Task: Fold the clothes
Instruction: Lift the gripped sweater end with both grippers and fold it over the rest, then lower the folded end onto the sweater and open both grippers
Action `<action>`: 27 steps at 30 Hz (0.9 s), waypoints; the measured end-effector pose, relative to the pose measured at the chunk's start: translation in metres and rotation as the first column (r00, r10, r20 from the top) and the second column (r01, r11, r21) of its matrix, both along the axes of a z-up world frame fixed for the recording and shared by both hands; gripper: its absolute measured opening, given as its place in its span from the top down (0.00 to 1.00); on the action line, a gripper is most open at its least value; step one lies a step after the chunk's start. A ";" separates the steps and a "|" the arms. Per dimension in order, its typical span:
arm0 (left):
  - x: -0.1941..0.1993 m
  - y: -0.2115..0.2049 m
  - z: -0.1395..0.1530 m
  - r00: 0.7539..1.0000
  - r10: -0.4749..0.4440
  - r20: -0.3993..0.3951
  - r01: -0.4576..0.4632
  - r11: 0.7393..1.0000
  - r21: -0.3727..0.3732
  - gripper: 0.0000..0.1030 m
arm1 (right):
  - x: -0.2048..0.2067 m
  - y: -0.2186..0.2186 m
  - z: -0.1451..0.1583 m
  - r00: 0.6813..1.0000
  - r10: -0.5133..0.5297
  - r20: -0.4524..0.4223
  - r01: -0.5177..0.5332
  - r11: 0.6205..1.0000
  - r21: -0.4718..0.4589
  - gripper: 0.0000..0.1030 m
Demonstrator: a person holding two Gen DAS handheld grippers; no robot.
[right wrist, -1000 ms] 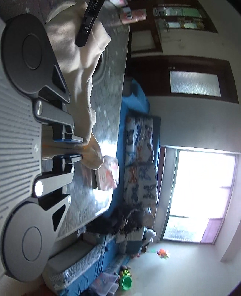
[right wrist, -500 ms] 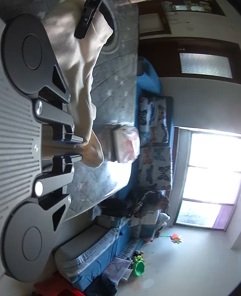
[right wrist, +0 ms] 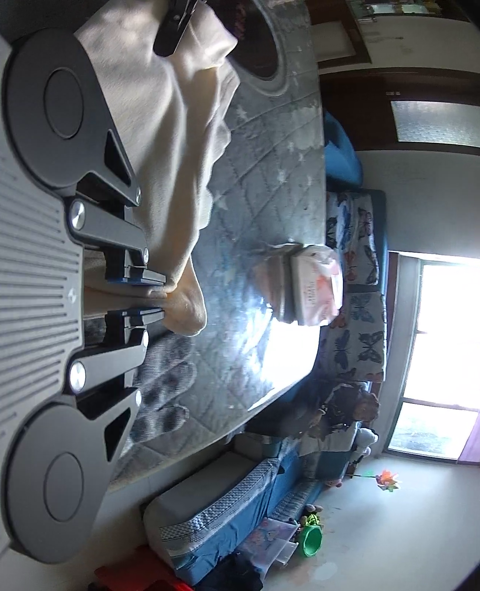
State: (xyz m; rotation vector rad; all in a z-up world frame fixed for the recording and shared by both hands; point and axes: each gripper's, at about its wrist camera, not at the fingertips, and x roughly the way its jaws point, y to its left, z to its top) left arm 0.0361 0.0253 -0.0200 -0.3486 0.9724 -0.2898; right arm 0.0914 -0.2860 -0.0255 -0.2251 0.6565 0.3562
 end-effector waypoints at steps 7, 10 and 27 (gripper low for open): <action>-0.002 0.001 0.001 1.000 0.007 0.003 -0.007 1.000 0.029 0.73 | -0.002 -0.003 -0.008 1.000 0.000 -0.009 0.000 1.000 -0.031 0.87; -0.005 0.001 0.005 1.000 0.011 0.016 -0.012 0.998 0.061 0.66 | -0.004 -0.006 -0.001 1.000 -0.007 0.009 0.007 1.000 -0.018 0.87; -0.015 0.002 0.030 0.993 0.040 0.110 -0.054 0.989 0.134 0.50 | 0.002 0.047 0.003 0.992 0.124 0.019 -0.124 0.992 0.014 0.54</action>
